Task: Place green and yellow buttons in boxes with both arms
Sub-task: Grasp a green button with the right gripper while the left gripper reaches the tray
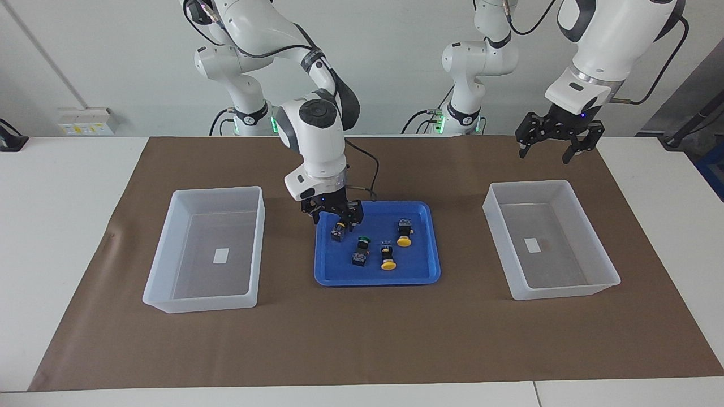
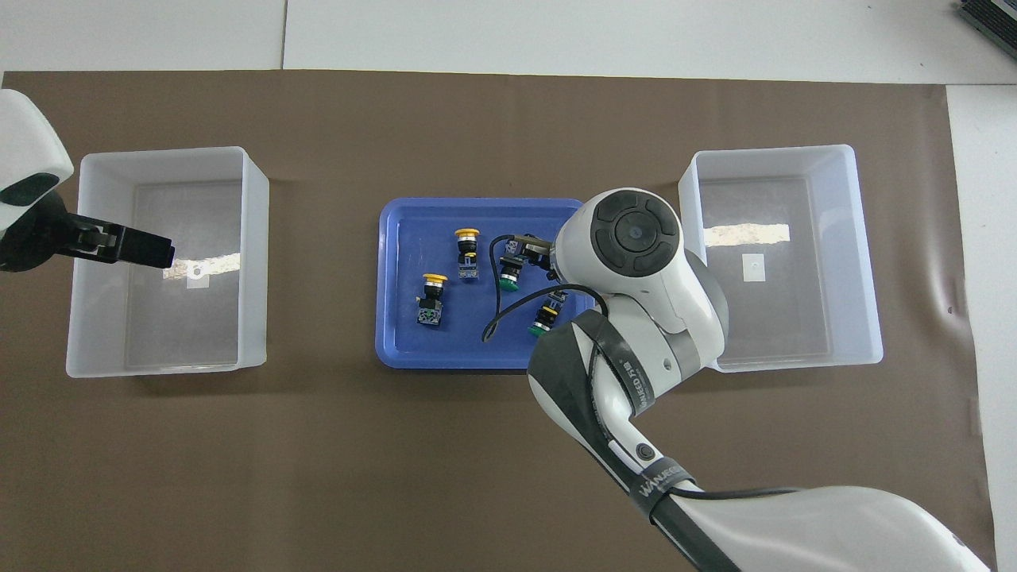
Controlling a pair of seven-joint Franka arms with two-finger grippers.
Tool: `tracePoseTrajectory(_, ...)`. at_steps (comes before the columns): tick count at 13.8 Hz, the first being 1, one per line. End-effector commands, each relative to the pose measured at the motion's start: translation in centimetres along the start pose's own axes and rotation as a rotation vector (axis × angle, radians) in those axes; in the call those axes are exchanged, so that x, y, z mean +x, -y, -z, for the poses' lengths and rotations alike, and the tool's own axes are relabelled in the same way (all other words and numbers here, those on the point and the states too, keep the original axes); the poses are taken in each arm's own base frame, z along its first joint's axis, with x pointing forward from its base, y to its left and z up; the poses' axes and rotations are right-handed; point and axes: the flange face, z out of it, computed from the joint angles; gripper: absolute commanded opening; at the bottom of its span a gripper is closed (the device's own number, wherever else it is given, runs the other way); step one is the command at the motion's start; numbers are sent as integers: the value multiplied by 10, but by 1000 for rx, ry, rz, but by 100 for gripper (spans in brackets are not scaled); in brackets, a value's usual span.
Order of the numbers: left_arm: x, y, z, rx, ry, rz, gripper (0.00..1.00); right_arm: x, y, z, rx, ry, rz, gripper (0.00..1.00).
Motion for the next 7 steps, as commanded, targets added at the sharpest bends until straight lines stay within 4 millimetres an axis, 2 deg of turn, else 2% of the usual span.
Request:
tracePoseTrajectory(1,-3,-4,-2,-7,-32,3,100,-30,-15,-19,-16,-5,-17,88)
tracePoseTrajectory(3,-1,-9,-10,-7,-41,-6,100,-43,-5,-26,-2,-10,-18,86)
tracePoseTrajectory(4,1,-20,-18,-8,-44,-23,100,-47,-3,-33,-9,-2,-16,86)
tracePoseTrajectory(5,2,-25,-25,-9,-49,-29,100,-50,-6,-41,-12,2,-13,86)
tracePoseTrajectory(7,6,-51,-49,-14,-68,7,100,-55,-12,-51,-16,5,-5,86)
